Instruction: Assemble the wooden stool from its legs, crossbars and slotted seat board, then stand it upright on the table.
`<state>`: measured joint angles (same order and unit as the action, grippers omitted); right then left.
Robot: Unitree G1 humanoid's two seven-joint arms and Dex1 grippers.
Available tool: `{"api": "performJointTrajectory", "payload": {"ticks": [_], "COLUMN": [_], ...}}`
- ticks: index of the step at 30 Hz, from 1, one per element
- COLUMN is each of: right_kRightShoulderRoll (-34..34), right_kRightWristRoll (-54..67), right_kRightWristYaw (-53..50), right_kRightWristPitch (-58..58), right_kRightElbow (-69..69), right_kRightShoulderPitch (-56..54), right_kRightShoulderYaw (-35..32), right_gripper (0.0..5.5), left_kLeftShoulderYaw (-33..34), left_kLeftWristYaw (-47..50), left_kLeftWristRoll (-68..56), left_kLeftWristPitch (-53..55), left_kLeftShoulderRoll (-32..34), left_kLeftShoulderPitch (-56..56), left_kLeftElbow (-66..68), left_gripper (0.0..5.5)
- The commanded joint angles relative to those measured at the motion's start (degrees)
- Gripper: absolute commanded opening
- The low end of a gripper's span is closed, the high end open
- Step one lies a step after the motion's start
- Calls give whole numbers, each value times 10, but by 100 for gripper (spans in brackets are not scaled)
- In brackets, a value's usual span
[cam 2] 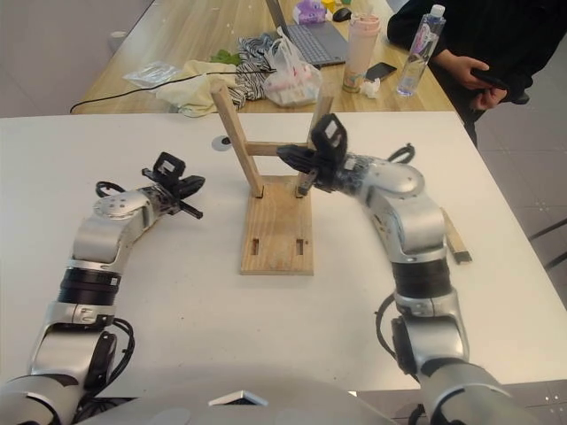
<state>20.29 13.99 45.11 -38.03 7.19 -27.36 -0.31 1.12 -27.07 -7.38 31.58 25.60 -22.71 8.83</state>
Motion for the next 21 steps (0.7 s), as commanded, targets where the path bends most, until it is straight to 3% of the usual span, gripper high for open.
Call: {"api": "performJointTrajectory", "payload": {"ticks": [1, 5, 10, 16, 21], "right_kRightShoulderRoll": [86, 151, 227, 259, 270], "right_kRightWristRoll": [-24, -33, -26, -32, -69], "right_kRightWristYaw": [-68, -92, -47, 3, 91], "right_kRightWristPitch": [-46, -53, -40, 58, 135], "right_kRightElbow": [-53, -94, -133, -251, -459], "right_kRightShoulderPitch": [59, 125, 209, 216, 179], "right_kRightShoulderYaw": [-96, -156, -193, -182, -106], "right_gripper": [70, 129, 216, 318, 300], "left_kLeftShoulderYaw": [71, 105, 128, 133, 127], "left_kLeftWristYaw": [64, 104, 127, 134, 135], "left_kLeftWristRoll": [-14, -23, -23, -35, -40], "left_kLeftWristPitch": [-15, -12, -19, -28, -36], "left_kLeftShoulderRoll": [-17, -34, -31, -46, -55], "left_kLeftShoulderPitch": [5, 26, 29, 28, 28], "left_kLeftElbow": [-1, -29, -35, -32, -23], "left_gripper": [0, 0, 0, 0, 0]}}
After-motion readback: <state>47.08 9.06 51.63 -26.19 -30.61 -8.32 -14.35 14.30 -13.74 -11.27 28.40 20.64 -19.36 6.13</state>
